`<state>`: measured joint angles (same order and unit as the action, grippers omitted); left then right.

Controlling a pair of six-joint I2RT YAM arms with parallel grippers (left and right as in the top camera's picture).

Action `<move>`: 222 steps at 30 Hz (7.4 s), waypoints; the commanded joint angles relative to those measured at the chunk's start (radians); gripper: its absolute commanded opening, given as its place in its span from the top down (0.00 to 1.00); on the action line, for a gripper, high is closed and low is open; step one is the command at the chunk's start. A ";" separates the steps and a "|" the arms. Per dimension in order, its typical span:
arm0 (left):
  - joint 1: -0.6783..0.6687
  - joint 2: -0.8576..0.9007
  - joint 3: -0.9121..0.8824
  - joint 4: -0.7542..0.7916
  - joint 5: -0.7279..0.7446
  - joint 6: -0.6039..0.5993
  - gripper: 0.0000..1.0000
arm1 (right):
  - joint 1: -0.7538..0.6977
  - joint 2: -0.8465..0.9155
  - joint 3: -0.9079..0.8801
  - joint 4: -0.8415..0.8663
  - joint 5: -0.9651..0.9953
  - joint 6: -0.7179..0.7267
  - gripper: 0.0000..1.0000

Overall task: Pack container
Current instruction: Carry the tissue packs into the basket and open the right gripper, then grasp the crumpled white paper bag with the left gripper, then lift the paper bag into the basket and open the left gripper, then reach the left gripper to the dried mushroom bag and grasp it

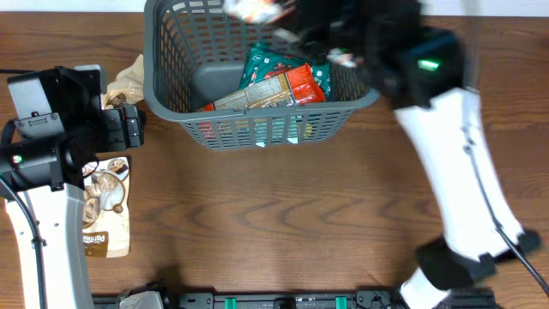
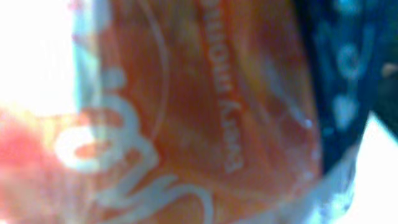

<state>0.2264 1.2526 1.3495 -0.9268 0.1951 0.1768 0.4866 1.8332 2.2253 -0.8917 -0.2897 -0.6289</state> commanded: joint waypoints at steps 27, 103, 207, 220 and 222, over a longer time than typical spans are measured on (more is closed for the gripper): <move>0.003 -0.026 0.071 -0.100 -0.112 -0.045 0.01 | -0.078 -0.054 0.006 0.058 0.074 0.082 0.01; 0.122 1.270 0.740 0.039 -0.142 0.623 0.11 | -0.767 0.009 0.003 -0.403 0.399 0.591 0.01; -0.312 -0.301 0.365 -0.754 -0.599 -0.380 0.01 | -0.773 0.009 0.003 -0.444 0.360 0.508 0.01; -0.286 -0.444 -0.252 -0.428 -0.676 -0.385 0.02 | -0.773 0.009 0.003 -0.463 0.360 0.508 0.01; -0.237 -0.404 -0.300 -0.373 -0.601 -0.345 0.02 | -0.773 0.009 0.003 -0.468 0.360 0.508 0.01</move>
<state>-0.0551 0.8131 1.0985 -1.3304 -0.4706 -0.2035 -0.2832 1.8431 2.2295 -1.3529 0.0753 -0.1131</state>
